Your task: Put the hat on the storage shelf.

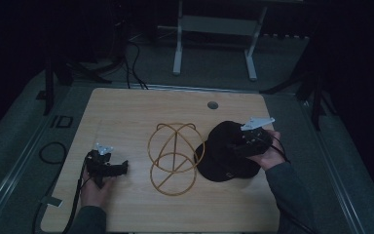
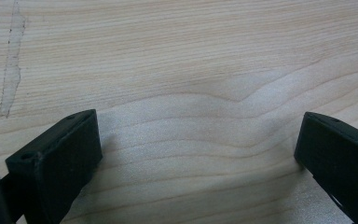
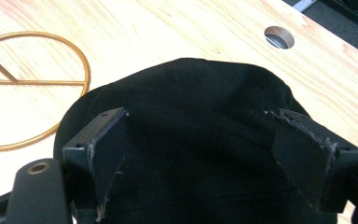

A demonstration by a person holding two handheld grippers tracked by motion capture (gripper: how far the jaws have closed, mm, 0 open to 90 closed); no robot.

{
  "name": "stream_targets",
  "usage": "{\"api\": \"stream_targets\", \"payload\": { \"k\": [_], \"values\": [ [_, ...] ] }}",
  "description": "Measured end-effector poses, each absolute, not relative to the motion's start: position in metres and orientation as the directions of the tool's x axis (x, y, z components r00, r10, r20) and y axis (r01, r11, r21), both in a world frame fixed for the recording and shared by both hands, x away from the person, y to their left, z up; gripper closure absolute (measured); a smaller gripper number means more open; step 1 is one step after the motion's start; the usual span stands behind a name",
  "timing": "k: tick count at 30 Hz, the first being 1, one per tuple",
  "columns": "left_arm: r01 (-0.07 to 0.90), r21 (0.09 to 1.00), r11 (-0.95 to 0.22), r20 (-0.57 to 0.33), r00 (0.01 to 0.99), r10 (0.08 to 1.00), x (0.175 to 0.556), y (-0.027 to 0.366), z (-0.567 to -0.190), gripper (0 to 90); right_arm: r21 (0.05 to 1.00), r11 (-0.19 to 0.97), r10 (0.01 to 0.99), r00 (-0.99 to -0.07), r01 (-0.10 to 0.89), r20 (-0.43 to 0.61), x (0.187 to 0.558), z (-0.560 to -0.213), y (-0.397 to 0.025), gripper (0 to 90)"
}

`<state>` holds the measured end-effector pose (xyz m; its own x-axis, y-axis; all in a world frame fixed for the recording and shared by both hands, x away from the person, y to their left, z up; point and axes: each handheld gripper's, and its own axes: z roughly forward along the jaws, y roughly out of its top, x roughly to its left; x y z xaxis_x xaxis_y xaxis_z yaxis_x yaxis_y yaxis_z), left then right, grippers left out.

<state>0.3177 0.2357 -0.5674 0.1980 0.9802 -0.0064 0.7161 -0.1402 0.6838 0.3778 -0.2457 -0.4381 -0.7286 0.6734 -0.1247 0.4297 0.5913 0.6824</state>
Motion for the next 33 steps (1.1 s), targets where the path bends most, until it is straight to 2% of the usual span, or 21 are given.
{"api": "stream_targets", "payload": {
  "k": [33],
  "values": [
    [0.717,0.682,-0.142,-0.005,0.199,0.98,0.318,0.236,-0.567,0.1,0.537,0.751,0.537,-0.829,0.383,-0.159,0.407,-0.438,-0.225,21.7]
  ]
}}
